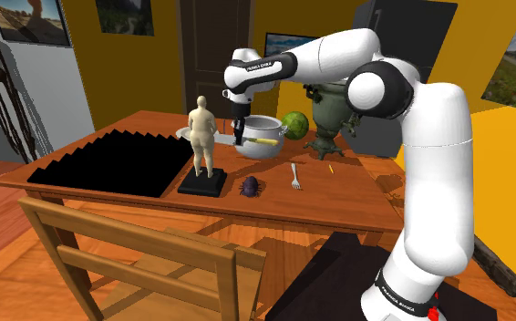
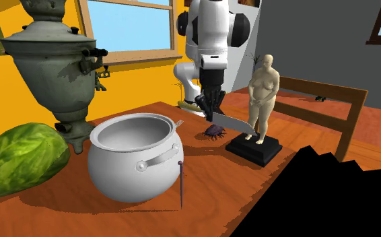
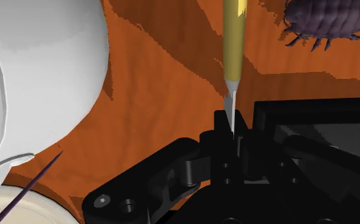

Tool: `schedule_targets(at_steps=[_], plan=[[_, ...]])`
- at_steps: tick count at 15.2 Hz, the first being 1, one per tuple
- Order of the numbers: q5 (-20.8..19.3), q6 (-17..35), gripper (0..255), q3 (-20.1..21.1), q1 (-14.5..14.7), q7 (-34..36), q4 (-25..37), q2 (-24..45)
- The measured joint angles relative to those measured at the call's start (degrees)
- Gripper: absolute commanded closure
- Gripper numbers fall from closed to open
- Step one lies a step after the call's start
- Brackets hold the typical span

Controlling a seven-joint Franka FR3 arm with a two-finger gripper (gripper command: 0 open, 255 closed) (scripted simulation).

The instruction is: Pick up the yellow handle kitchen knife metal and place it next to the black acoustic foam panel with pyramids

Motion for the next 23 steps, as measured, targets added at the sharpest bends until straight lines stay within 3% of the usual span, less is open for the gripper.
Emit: schedule_targets(at_steps=[4,23], plan=[[0.15,-2.88,255,0.67,1.01,1.93,9.30,6.43],[0.58,9.42,255,0.95,1.19,1.75,1.01,10.44]])
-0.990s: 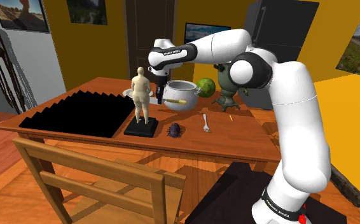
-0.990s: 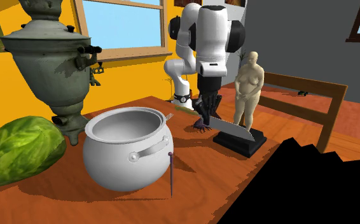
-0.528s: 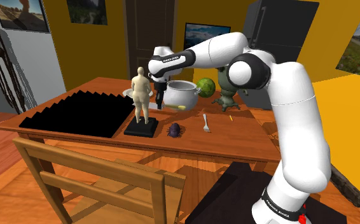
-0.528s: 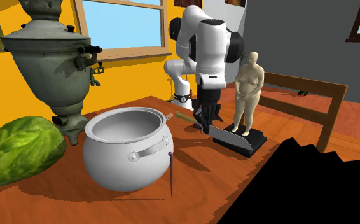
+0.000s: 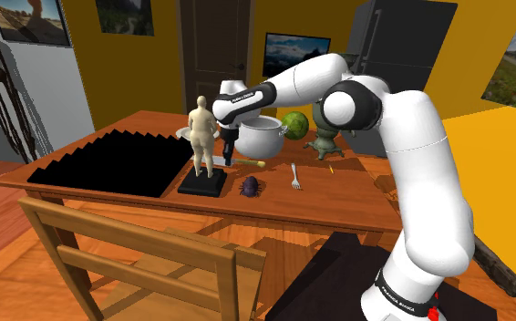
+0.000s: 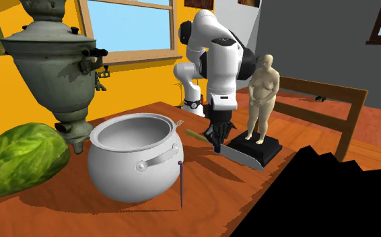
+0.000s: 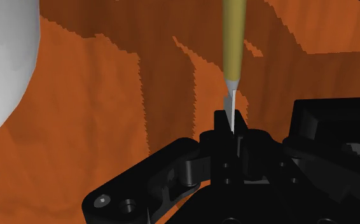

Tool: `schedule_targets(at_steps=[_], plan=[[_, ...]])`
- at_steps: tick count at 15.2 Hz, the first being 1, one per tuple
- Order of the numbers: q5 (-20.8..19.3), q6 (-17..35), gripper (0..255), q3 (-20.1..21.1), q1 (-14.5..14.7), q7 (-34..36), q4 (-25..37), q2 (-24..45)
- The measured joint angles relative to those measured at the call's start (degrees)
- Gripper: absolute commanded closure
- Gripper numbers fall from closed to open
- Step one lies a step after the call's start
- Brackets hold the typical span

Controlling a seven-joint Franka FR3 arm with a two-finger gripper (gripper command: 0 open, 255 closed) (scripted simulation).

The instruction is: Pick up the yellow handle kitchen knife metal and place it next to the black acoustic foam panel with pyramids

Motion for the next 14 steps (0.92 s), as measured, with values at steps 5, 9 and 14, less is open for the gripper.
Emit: schedule_targets(at_steps=[5,9,14], plan=[[0.11,0.65,255,-0.01,-0.05,-0.08,-0.30,-0.06],[0.12,0.55,0,0.00,-0.03,-0.08,0.01,0.11],[0.13,0.72,0,-0.05,-0.05,-0.08,-0.33,-0.07]])
